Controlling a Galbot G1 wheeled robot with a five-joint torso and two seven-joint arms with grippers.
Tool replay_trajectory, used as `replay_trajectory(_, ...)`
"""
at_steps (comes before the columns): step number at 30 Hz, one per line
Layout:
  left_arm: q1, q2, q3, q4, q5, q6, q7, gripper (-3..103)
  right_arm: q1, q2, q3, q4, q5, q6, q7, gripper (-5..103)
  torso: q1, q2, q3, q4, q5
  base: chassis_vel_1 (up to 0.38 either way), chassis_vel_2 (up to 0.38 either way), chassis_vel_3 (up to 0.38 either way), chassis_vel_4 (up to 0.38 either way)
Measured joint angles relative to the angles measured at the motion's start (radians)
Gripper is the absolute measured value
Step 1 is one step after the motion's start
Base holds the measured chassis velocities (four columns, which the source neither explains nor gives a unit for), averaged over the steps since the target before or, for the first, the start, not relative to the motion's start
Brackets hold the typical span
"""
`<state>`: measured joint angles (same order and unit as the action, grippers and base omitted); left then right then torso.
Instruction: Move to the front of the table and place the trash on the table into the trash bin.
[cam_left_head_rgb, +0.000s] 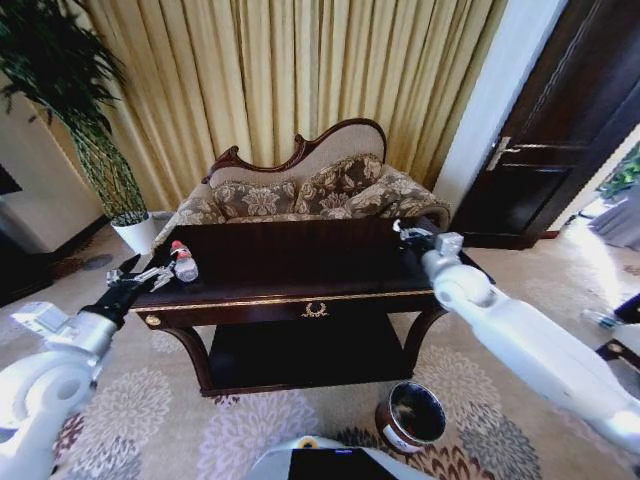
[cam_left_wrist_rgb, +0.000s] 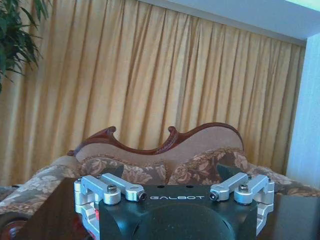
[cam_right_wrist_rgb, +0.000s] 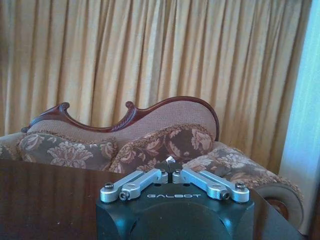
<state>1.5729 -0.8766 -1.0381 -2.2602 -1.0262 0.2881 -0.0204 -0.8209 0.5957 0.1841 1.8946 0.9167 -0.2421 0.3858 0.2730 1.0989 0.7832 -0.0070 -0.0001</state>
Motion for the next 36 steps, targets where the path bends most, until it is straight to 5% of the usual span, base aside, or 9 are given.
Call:
replay_trajectory(14,-0.027,0.023,0.029,0.006,0.0,0.003,-0.008,100,-0.09,0.018,0.056,0.032,-0.003,-0.004,0.015,0,0.0,0.0,0.0,0.0,0.0001,0.065,-0.074,-0.074,0.067)
replay_trajectory(28,-0.029,0.032,0.034,0.003,-0.002,0.004,-0.014,100,-0.116,0.042,0.043,0.009,-0.041,0.004,0.016,0,0.0,0.0,0.0,-0.0001,0.0003,0.28,-0.275,-0.285,0.263)
replay_trajectory(36,-0.026,0.025,0.038,-0.001,-0.001,0.004,-0.015,100,-0.276,0.114,0.1,-0.148,-0.169,-0.088,-0.157,0,-0.001,0.0,0.0,-0.0004,0.0,0.095,-0.095,-0.098,0.108)
